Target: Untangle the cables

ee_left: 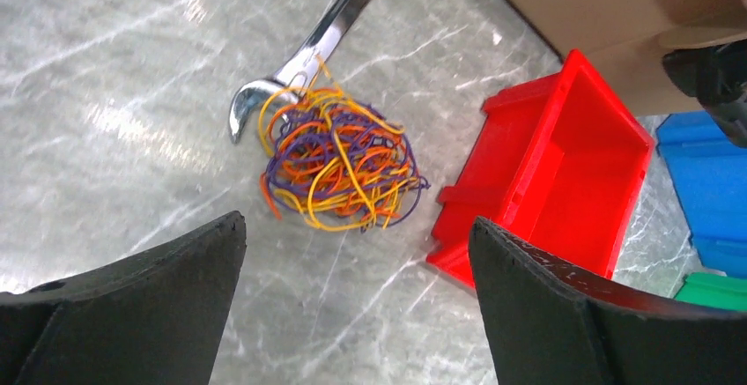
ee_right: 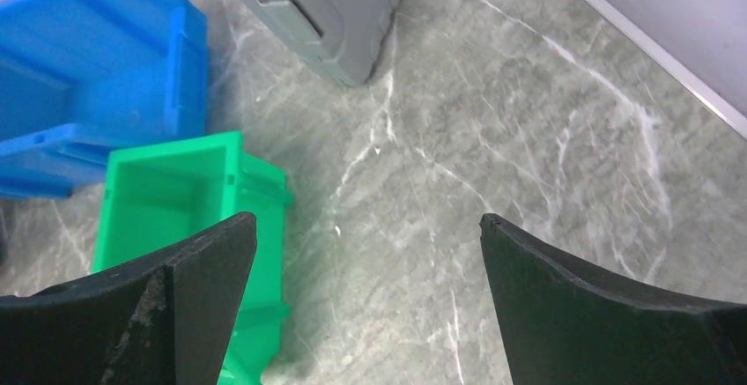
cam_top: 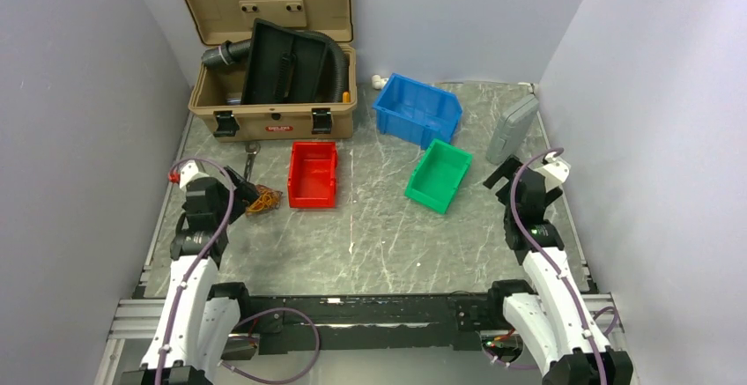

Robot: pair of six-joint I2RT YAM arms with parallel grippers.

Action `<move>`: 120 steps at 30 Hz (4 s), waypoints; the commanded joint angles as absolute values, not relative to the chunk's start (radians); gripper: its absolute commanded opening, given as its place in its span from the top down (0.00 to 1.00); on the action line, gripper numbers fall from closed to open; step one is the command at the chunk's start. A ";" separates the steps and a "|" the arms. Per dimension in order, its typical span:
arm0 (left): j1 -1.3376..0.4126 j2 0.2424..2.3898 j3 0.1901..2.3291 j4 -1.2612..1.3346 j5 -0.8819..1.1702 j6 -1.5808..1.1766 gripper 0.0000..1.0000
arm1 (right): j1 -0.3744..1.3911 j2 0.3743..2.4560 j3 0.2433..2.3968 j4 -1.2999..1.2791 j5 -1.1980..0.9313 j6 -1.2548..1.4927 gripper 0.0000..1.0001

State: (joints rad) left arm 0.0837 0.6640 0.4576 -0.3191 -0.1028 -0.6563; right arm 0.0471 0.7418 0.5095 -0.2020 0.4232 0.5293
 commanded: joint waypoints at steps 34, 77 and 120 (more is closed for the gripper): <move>0.130 1.375 0.753 -0.469 -0.060 -0.953 0.94 | 0.045 0.710 0.303 -0.048 0.344 0.592 0.00; -0.637 1.020 0.825 0.026 0.620 -0.550 0.98 | 0.546 1.004 0.592 0.170 -0.426 0.400 0.10; -0.742 1.496 0.783 -0.048 0.182 -0.402 1.00 | 0.709 1.004 0.354 0.118 0.037 0.649 1.00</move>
